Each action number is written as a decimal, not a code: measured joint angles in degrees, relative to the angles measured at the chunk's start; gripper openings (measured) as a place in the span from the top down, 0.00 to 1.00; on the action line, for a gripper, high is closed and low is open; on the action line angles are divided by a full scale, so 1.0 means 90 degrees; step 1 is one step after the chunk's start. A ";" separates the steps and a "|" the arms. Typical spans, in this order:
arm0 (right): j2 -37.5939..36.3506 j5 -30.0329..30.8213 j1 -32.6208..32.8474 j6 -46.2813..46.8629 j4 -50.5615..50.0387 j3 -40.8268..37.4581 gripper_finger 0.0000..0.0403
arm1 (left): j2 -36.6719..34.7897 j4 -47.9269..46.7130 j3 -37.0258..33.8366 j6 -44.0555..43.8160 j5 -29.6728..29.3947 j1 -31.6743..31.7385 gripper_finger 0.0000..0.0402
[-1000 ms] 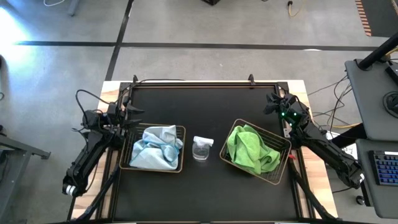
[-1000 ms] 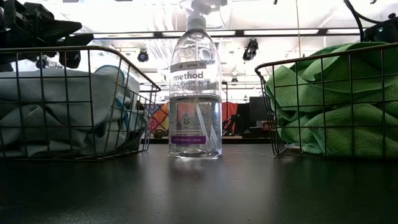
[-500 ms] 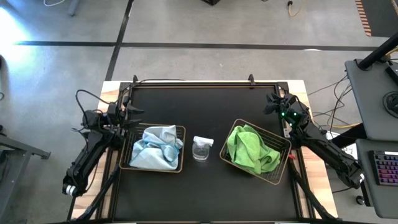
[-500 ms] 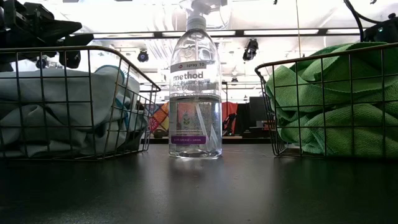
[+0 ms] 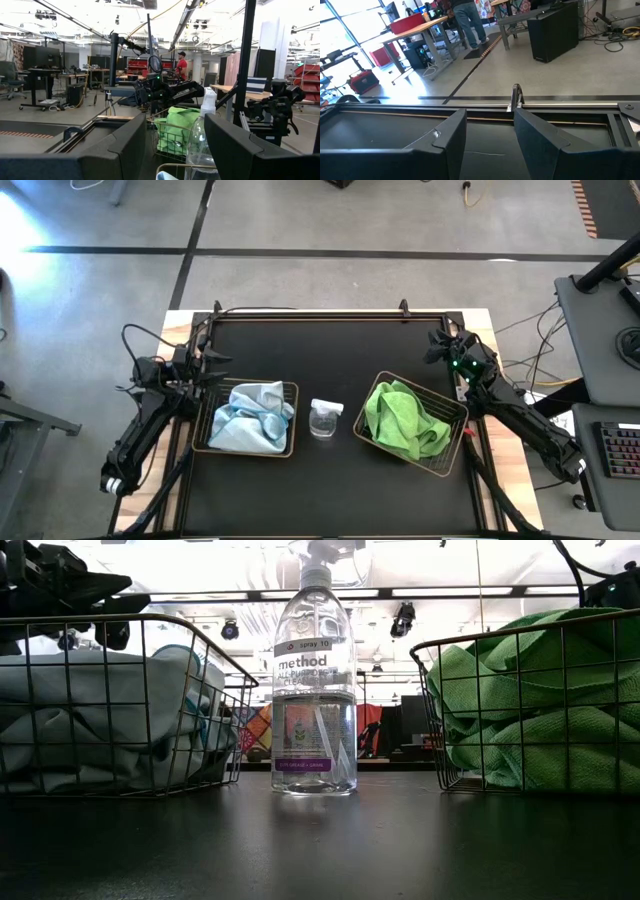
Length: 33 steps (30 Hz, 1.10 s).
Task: Sort microfiber towel by color & place in baskets
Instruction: Return to Home Position
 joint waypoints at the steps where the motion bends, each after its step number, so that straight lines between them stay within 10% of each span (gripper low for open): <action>1: 0.0000 0.0000 -0.0002 0.0000 -0.0002 0.0000 0.60 | 0.0000 0.0000 0.0002 0.0000 0.0000 0.0001 0.54; 33: 0.0000 0.0000 -0.0002 0.0000 -0.0002 0.0002 0.60 | 0.0000 -0.0107 0.0000 0.0000 -0.0002 -0.0001 0.54</action>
